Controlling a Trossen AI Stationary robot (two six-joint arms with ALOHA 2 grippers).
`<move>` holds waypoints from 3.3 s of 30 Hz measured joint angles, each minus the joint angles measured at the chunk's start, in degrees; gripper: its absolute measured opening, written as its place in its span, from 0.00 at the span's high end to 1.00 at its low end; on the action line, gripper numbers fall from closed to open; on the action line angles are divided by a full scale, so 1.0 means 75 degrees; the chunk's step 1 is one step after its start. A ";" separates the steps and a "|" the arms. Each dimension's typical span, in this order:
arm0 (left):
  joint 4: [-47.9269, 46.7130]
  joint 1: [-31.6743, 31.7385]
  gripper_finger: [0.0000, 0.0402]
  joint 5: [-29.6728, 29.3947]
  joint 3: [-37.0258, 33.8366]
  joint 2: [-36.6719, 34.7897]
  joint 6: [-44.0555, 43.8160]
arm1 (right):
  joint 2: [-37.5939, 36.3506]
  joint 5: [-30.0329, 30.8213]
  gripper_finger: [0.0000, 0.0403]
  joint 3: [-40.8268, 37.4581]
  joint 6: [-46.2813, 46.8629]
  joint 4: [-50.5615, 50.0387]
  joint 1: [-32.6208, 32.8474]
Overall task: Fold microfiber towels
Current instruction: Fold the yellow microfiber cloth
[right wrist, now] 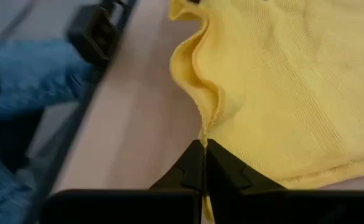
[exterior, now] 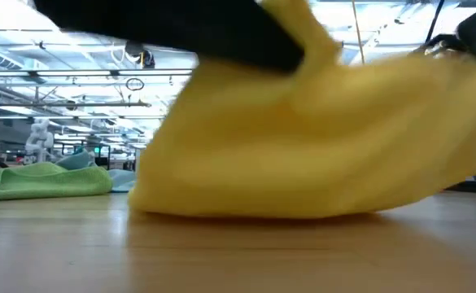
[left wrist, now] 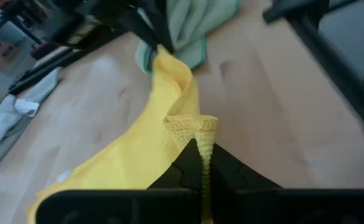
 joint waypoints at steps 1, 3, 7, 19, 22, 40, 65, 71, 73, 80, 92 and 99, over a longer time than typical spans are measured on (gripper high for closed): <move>0.0110 -0.0077 0.98 -0.0115 0.0000 0.0000 -0.0054 | 0.0000 0.0000 0.99 0.0000 0.0166 0.0081 0.0095; 0.0360 -0.0224 0.98 -0.0381 0.0000 0.0000 -0.0092 | 0.0000 0.0045 0.99 0.0000 0.0385 0.0359 0.0271; 0.0934 -0.0523 0.98 -0.0761 0.0000 0.0000 -0.0001 | 0.0000 0.0514 0.99 0.0000 0.0444 0.0951 0.0594; 0.1060 -0.1001 0.98 -0.1823 0.0000 -0.0003 -0.0641 | 0.0468 0.1003 0.99 0.0000 0.0775 0.2660 0.0439; 0.1027 -0.0999 0.98 -0.1823 0.0000 -0.0003 -0.0883 | 0.0560 0.1021 0.99 -0.0001 0.0737 0.2820 0.0298; 0.1016 -0.1071 0.98 -0.3184 0.0000 -0.0003 -0.2308 | 0.0682 0.1231 0.99 -0.0006 0.0099 0.3512 -0.0013; -0.4187 -0.0153 0.98 -0.1941 -0.0002 -0.0009 -0.8389 | 0.0673 0.0796 0.99 -0.0006 -0.0326 0.2129 -0.1448; -0.4220 0.0420 0.98 -0.1456 -0.0003 -0.0009 -0.7842 | 0.0673 0.0800 0.99 -0.0006 -0.0259 0.1301 -0.1744; -0.4329 0.0508 0.98 -0.1424 -0.0003 -0.0009 -0.7859 | 0.0673 0.0799 0.99 -0.0006 -0.0242 0.1082 -0.1881; -0.5057 0.0533 0.98 -0.1328 -0.0003 -0.0009 -0.8759 | 0.0673 0.0711 0.99 -0.0006 -0.0581 0.0921 -0.2313; -0.6796 0.0529 0.98 -0.1229 -0.0003 -0.0009 -1.0253 | 0.0884 0.0303 0.99 -0.0006 -0.0765 0.1062 -0.2866; -0.6783 0.0680 0.98 -0.0500 -0.0003 -0.0009 -1.0201 | 0.1332 0.0186 0.98 -0.0006 -0.0810 0.1552 -0.2996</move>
